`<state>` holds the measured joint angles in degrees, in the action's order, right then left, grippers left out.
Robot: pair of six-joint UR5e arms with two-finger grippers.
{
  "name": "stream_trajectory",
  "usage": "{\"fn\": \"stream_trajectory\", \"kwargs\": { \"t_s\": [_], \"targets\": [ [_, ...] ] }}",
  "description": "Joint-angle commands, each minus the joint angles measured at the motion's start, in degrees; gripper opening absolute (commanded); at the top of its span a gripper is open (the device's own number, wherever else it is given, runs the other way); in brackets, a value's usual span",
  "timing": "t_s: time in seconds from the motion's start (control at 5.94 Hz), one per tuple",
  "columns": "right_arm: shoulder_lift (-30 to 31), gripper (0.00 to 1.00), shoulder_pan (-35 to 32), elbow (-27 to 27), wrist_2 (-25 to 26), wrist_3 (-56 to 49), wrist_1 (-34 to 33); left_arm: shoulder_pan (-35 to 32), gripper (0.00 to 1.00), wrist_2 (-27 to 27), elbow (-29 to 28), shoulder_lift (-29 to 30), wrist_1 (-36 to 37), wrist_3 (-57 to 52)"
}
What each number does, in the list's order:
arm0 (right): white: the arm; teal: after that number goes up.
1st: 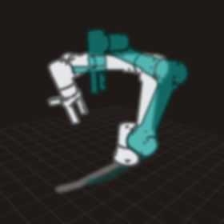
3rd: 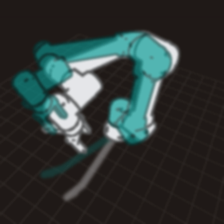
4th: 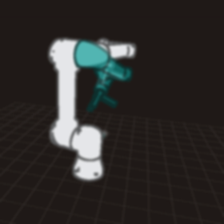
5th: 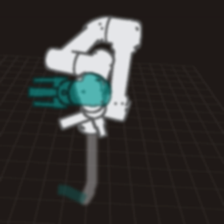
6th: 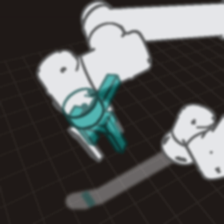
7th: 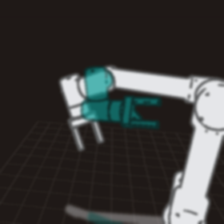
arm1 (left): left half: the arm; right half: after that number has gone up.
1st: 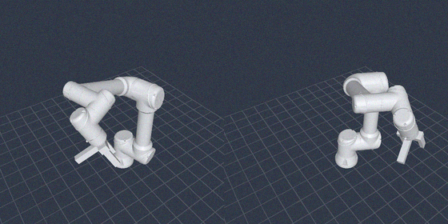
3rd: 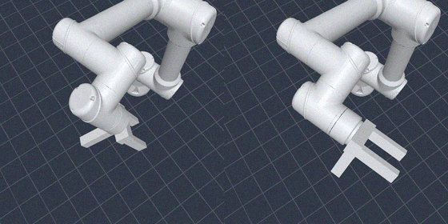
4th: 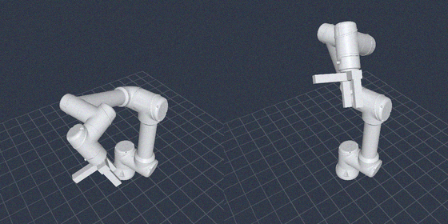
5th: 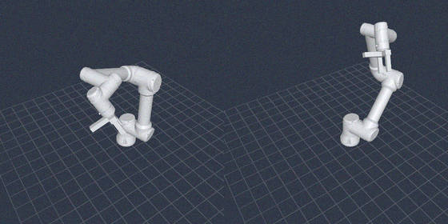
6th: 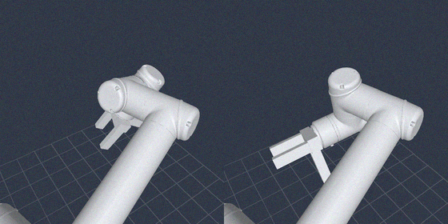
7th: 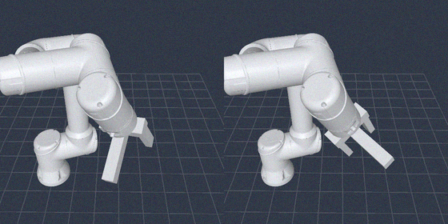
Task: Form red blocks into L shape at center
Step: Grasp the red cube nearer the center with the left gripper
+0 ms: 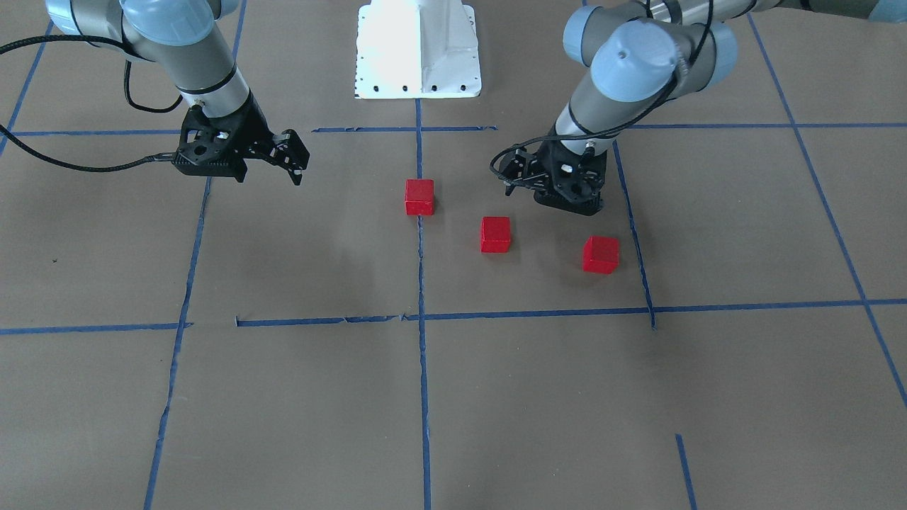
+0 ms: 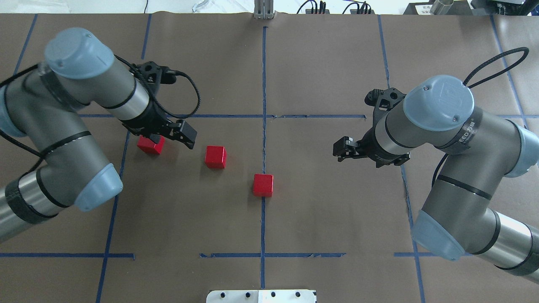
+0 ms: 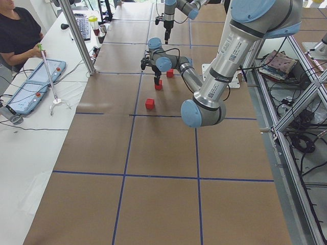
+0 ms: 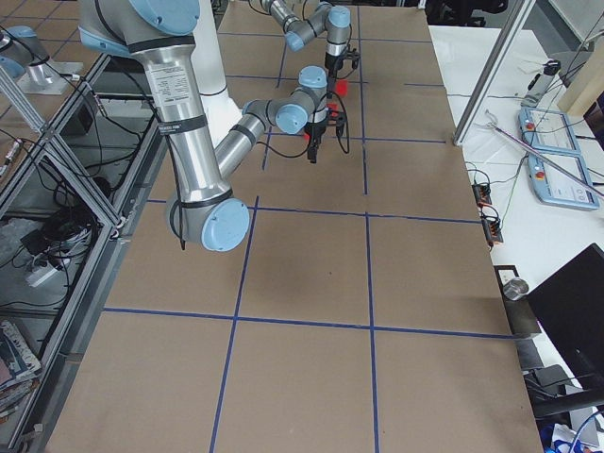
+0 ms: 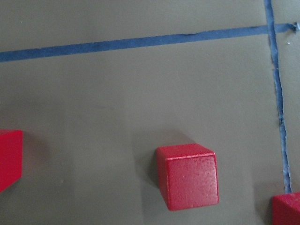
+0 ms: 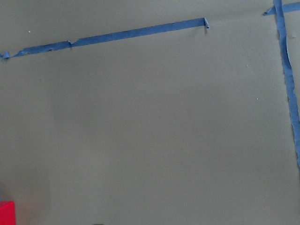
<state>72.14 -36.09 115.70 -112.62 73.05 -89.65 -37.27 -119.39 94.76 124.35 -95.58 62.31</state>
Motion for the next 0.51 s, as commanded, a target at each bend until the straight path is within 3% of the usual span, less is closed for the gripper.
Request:
{"fn": "stream_trajectory", "kwargs": {
  "t_s": [0.0, 0.34],
  "targets": [
    [0.6, 1.0, 0.1, 0.7, -0.1, 0.0, 0.0, 1.4, 1.0, 1.4, -4.6, 3.2, 0.0, 5.6],
    [1.1, 1.0, 0.1, 0.7, -0.1, 0.0, 0.0, 3.1, 1.0, 4.7, -4.9, 3.9, -0.1, 5.7]
  ]
}}
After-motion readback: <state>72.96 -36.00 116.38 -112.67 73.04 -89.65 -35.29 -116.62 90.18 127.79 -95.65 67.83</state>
